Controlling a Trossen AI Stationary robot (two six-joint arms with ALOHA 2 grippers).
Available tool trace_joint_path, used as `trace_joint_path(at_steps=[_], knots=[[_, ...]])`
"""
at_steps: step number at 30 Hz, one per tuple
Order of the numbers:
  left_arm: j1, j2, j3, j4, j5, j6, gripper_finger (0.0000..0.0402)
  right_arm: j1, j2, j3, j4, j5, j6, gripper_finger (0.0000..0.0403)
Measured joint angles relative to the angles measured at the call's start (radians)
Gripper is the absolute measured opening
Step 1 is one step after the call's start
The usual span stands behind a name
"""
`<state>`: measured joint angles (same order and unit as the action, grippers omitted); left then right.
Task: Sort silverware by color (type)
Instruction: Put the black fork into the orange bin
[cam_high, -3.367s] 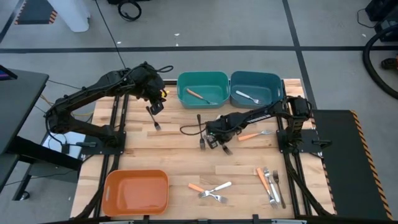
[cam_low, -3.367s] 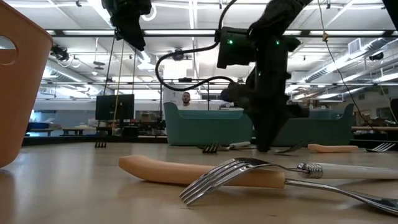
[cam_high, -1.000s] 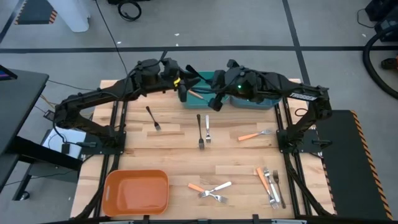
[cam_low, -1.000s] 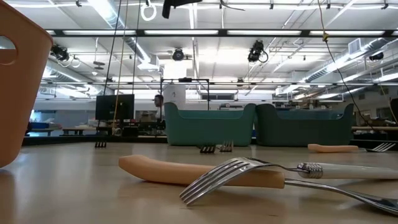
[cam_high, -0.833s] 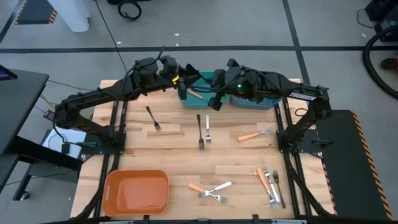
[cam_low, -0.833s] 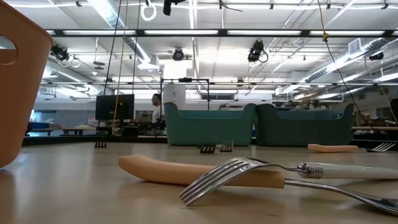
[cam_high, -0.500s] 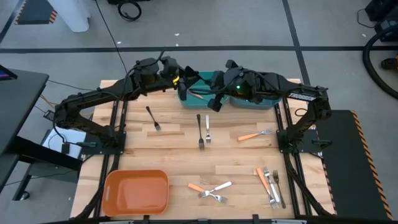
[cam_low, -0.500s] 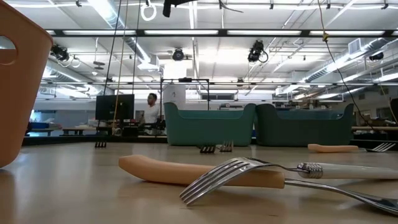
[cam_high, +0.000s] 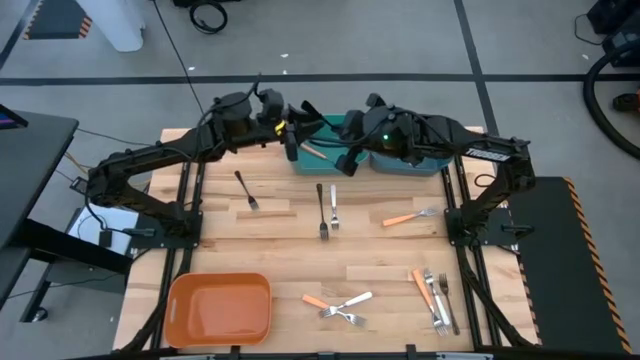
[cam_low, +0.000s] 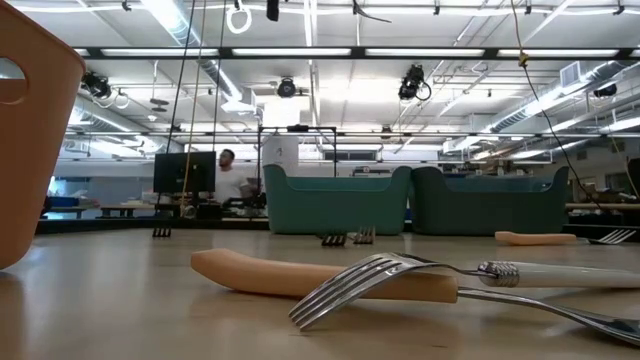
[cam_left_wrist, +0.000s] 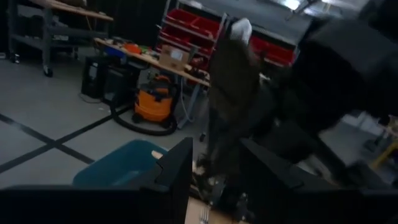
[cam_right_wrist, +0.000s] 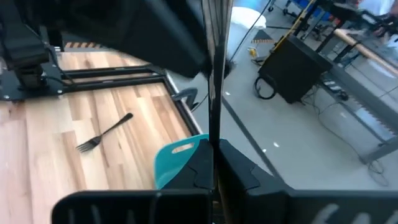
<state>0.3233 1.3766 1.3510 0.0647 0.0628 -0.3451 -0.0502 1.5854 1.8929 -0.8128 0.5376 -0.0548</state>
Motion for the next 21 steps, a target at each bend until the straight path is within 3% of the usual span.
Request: trace_joint_path(at_steps=[8,11,16,21], knots=[[0.014,0.015,0.001,0.027,-0.019,-0.019,0.0129,0.001,0.001,-0.029,0.025,-0.037,0.01,0.0011],[0.014,0.016,0.001,0.01,-0.018,-0.017,0.01,0.0,0.0,-0.028,0.026,-0.036,0.017,0.0011],[0.013,0.016,0.001,0.009,-0.014,-0.007,0.0018,-0.001,0.0,-0.028,0.02,-0.065,0.036,0.0021],[0.011,0.016,0.001,-0.004,-0.008,0.035,0.0013,-0.001,0.0,-0.028,0.013,-0.081,0.036,0.0049]])
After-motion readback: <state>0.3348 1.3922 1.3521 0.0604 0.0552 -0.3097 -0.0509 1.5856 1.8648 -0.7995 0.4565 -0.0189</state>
